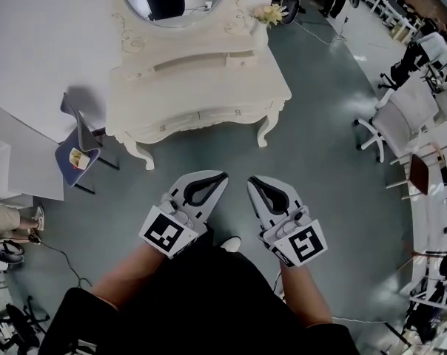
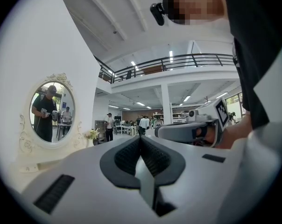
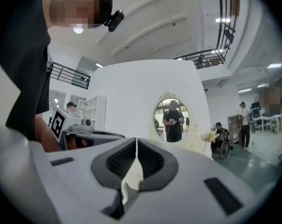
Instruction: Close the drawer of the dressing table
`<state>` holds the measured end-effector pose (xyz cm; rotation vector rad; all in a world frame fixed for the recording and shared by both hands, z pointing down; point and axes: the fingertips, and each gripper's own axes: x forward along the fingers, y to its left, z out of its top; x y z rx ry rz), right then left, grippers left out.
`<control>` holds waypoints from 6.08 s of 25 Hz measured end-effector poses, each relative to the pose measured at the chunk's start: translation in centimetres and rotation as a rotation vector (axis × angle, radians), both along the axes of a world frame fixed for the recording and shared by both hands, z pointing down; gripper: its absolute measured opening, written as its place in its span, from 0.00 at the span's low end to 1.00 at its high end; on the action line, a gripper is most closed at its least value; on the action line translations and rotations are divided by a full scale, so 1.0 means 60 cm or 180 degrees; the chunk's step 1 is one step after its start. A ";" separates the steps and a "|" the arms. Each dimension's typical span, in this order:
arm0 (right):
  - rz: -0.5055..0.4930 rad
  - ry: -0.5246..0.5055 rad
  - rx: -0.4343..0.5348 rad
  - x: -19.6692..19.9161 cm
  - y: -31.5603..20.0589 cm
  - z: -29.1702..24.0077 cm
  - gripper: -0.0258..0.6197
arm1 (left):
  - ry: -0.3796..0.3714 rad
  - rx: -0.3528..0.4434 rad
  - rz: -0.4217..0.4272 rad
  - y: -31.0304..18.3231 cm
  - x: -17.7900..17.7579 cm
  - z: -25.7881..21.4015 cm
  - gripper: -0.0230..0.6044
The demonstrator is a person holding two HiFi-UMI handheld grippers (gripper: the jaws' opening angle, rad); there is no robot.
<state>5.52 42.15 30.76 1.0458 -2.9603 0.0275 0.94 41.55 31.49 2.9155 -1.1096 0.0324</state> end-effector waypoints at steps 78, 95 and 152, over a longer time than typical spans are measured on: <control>0.0069 0.0002 -0.0360 0.109 -0.717 0.129 0.58 | -0.0200 -0.0109 -0.0691 -0.658 0.034 0.079 0.03; 0.0429 0.0379 -0.0697 0.073 -0.891 0.244 0.58 | -0.0164 -0.0072 -0.0454 -0.825 0.011 0.137 0.02; 0.1128 0.1144 -0.2182 -0.008 -1.137 0.662 0.38 | -0.0300 -0.0767 0.0058 -1.095 -0.027 0.418 0.02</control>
